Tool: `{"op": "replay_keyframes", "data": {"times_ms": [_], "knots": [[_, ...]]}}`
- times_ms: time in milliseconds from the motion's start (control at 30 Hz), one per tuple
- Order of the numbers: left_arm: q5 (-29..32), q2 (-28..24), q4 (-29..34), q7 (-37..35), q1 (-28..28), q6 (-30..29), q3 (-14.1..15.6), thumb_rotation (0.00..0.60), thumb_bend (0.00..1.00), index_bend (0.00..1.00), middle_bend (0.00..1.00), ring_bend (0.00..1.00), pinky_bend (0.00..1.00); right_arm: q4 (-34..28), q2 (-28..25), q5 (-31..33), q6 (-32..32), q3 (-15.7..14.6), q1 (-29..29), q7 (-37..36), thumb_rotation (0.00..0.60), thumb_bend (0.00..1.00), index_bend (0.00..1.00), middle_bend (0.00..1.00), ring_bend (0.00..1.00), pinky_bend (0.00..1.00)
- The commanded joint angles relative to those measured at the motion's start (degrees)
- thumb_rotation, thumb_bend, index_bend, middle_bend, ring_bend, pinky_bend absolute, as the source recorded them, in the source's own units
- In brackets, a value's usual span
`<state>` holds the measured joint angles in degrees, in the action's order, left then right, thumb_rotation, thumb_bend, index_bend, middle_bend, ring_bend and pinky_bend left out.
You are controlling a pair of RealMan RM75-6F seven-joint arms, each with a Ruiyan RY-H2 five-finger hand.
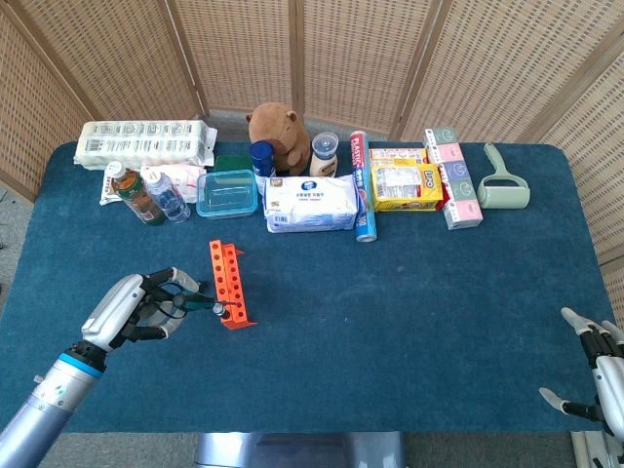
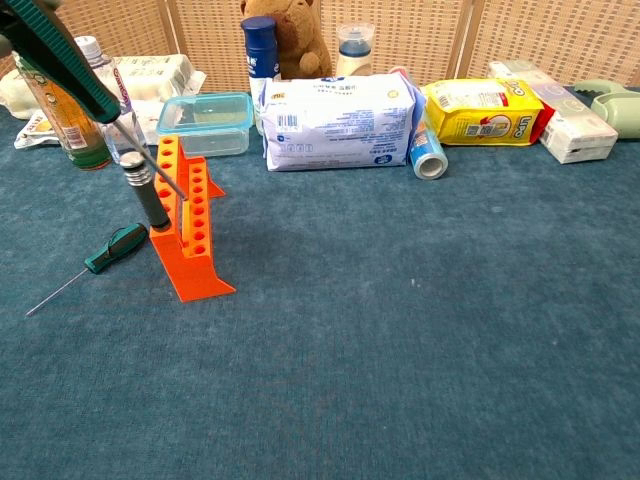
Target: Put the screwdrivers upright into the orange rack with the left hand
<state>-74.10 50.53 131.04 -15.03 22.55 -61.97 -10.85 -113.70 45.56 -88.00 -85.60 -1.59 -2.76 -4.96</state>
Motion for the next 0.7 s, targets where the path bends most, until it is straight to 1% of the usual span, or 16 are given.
{"op": "replay_keyframes", "data": {"times_ms": [33,467,700], "knots": [[-0.50,-0.53,-0.19,-0.80,0.10,0.20,0.16,0.600,0.44,0.59,0.90,1.00,1.00,-0.01,-0.01,-0.06,-0.02,-0.03,-0.03,-0.01,0.600,0.00,0.07,0.16,0.15,0.04],[1.16,-1.07,-1.49,-2.76,0.73,-0.50,-0.65,0.600,0.44,0.59,0.90,1.00,1.00,-0.09,0.08,0.17,0.27,0.01,0.12,0.23,0.600,0.00,0.07,0.16,0.15,0.04],[4.53,0.18,-3.99,-2.33,1.66,-0.93,-1.58,0.600,0.44,0.59,0.90,1.00,1.00,-0.08,0.08,0.14,0.13,-0.02,0.03,0.20,0.600,0.00,0.07,0.16,0.15,0.04]]}}
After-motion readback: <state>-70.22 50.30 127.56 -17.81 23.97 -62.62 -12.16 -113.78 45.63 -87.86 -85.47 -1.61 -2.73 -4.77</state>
